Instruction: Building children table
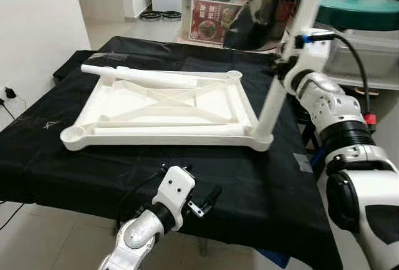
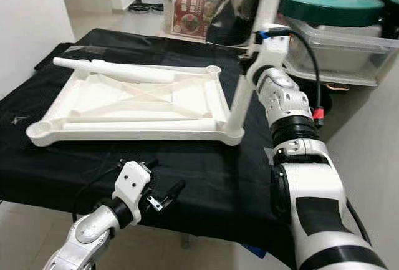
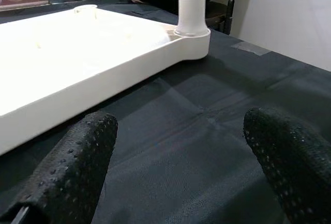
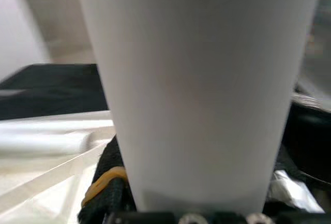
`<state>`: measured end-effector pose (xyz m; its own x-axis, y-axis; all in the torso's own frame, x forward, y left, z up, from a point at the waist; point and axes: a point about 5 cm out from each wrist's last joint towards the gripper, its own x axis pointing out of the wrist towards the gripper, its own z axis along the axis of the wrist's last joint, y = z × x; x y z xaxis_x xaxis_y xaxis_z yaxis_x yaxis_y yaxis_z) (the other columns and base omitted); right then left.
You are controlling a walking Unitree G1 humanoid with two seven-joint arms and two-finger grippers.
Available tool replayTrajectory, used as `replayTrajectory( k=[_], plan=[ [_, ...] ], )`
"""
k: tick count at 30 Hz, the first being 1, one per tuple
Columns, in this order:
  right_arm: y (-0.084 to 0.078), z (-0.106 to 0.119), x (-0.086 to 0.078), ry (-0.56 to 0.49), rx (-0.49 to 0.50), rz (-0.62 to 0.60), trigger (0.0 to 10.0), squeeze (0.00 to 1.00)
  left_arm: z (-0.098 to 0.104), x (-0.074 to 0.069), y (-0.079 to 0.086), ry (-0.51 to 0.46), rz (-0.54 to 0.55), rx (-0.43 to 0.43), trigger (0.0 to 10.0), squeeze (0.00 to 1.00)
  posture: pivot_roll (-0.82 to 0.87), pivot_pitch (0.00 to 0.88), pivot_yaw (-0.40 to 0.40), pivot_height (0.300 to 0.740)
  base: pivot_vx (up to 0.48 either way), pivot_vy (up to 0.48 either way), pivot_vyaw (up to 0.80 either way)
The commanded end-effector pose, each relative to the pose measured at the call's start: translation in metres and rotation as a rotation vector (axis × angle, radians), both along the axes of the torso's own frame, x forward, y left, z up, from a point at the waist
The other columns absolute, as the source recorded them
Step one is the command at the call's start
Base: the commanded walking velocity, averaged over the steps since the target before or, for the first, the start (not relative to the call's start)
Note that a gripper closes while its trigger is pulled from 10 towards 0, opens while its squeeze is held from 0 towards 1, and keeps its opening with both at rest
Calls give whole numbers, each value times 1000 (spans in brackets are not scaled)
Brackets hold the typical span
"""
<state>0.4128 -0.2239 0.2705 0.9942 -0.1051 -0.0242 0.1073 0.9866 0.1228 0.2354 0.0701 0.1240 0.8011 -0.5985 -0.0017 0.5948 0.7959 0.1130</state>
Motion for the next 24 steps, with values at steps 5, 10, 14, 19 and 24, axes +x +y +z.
replayTrajectory(
  k=[5,10,14,19,24],
  plan=[
    [-14,-42,-7,185,46,-224,5922,0,-3,0,0,12,-2,13,10000,0,124,39,-79,740,0,0,0],
    [25,-39,2,171,143,-141,10000,0,-3,0,0,12,-1,14,10000,0,125,38,-81,740,0,0,0],
    [36,-36,5,161,161,-76,10000,0,-3,0,0,12,0,14,10000,0,125,37,-83,740,0,0,0],
    [60,-32,6,124,159,60,10000,1000,-4,0,0,13,0,13,10000,0,126,26,-88,740,0,0,0],
    [62,-34,5,118,148,54,10000,1000,-4,0,-1,13,1,11,10000,0,126,22,-89,740,0,0,0]
  ],
)
